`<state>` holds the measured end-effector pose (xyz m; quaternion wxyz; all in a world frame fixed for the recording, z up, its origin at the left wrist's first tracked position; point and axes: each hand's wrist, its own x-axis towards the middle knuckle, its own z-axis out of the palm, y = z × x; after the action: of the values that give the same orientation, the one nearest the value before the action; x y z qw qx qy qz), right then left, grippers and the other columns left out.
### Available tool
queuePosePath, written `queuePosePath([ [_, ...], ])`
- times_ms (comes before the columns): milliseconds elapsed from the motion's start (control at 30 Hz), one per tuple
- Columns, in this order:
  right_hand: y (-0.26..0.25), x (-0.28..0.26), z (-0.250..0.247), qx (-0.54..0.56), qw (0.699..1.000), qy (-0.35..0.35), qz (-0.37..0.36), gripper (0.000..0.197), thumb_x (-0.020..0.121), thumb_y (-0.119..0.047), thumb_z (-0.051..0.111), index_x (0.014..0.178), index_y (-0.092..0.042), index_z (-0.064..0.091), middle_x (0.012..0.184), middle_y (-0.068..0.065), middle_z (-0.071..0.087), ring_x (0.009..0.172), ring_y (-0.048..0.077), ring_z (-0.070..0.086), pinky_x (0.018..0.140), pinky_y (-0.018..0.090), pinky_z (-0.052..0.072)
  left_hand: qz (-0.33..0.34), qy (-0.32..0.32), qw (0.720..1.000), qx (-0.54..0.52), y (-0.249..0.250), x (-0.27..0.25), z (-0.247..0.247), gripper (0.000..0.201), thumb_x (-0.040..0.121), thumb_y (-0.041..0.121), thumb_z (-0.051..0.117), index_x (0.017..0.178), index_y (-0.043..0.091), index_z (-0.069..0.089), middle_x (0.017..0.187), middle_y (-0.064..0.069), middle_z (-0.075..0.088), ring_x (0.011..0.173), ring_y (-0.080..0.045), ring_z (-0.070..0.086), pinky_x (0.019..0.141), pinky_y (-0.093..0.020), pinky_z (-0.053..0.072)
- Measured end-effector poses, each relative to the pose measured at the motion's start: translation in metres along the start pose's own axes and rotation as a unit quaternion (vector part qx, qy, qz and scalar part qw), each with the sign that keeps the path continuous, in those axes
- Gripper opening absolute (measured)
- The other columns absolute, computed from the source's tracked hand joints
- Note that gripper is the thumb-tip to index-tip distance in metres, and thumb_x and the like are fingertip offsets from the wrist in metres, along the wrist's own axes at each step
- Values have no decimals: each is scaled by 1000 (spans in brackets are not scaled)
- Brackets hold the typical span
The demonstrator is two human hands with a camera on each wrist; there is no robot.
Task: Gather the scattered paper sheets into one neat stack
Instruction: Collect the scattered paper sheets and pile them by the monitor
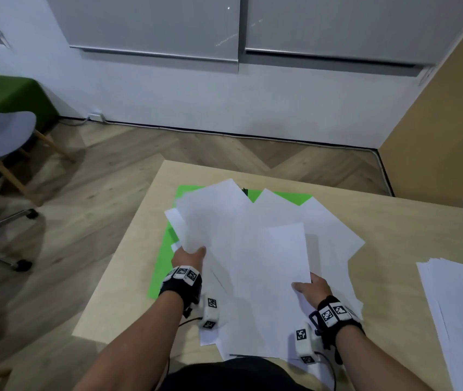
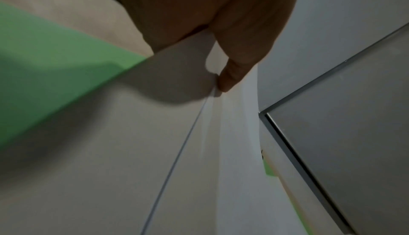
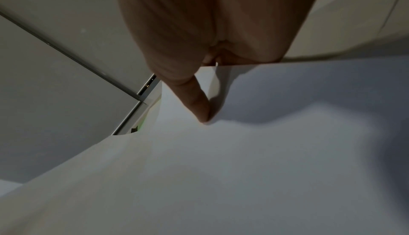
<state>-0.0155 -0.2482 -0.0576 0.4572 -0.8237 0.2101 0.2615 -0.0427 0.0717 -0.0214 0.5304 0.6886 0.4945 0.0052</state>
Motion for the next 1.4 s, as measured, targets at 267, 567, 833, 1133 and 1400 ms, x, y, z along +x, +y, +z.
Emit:
queuePosePath([
  [267,-5,-1,3,-32,999,-1,-6,14,81,-10,68,96,-10,68,91,3,69,88,24,63,76,25,45,0,22,1000,-20,17,8,-23,59,68,26,65,124,7,62,115,-12,69,102,-34,65,89,-40,54],
  [567,-10,-2,3,-47,999,-1,-1,14,80,-6,66,94,-7,65,90,4,69,81,22,61,70,25,45,-82,7,997,1,6,27,-37,93,55,31,66,141,4,45,129,-20,59,105,-38,60,86,-42,50],
  [833,-16,-4,6,-119,992,-29,-40,21,81,-10,63,101,-15,60,92,0,66,89,22,62,75,25,44,-127,-72,986,76,-6,29,-52,75,79,45,78,139,9,52,145,-14,48,110,-35,57,84,-33,40],
  [1133,-27,-8,14,-96,992,-9,-87,20,85,-8,59,102,-18,62,97,0,68,90,21,62,75,23,44,-90,-79,991,59,-16,12,-50,56,76,26,81,122,3,58,108,-14,63,85,-28,57,76,-33,44],
  [1400,-42,2,18,-27,997,-11,-66,20,83,-6,63,101,-13,66,95,1,70,91,24,64,78,26,46,-65,-130,983,112,-28,21,-93,47,72,35,83,104,13,57,91,-2,64,84,-24,61,73,-31,45],
])
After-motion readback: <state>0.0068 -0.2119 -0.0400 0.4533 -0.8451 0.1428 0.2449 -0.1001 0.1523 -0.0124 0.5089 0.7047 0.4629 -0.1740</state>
